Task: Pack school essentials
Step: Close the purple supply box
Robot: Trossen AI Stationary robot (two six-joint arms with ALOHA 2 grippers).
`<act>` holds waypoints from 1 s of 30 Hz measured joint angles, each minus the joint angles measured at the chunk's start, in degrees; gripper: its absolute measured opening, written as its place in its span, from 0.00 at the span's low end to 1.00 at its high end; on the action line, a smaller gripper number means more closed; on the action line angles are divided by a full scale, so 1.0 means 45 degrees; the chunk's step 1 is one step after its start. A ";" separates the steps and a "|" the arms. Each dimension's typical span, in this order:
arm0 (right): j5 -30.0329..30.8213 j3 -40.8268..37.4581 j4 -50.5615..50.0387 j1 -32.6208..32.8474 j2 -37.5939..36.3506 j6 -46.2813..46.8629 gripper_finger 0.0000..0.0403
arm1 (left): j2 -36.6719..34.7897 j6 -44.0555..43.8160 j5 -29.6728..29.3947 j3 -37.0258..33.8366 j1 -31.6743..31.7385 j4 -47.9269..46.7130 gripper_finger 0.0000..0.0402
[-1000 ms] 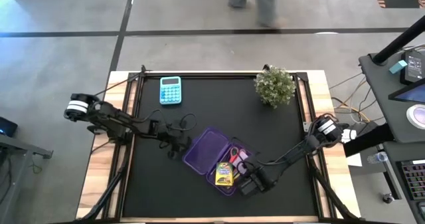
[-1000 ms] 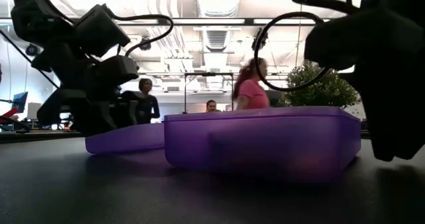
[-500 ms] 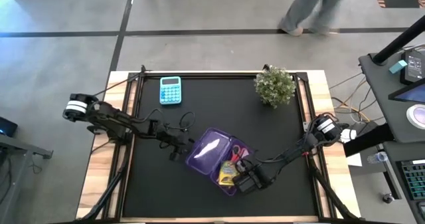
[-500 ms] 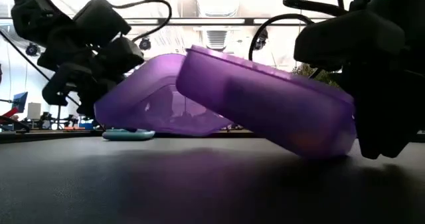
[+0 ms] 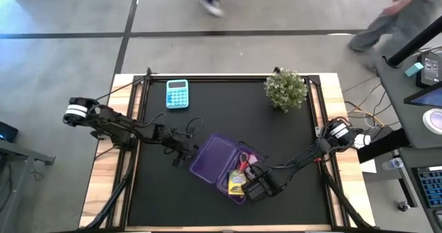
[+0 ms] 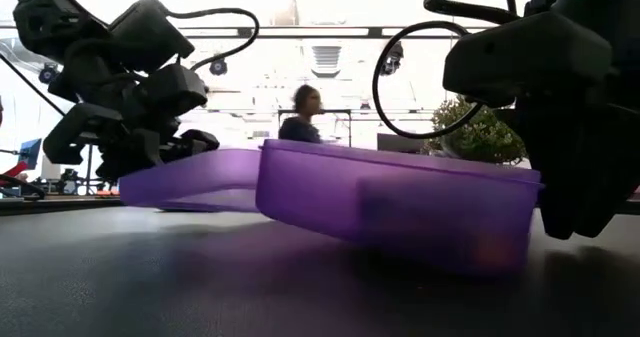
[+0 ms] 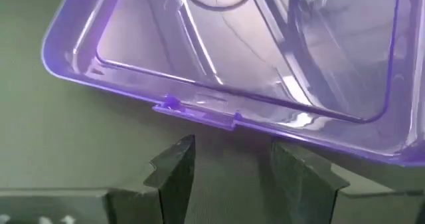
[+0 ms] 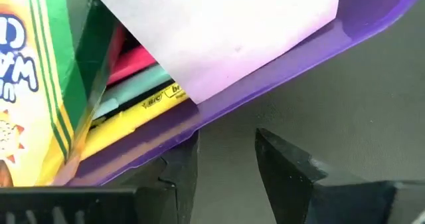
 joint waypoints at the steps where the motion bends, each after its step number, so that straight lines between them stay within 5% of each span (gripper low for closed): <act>1: -0.0036 0.0000 -0.0015 -0.0004 -0.0004 0.0000 0.34 | 0.0000 0.0002 0.0000 0.0000 0.0000 0.0007 0.45; 30: -0.0782 0.0005 -0.0002 0.0016 -0.0023 -0.0209 0.34 | -0.1418 -0.0341 -0.0204 0.0704 0.0015 -0.1027 0.45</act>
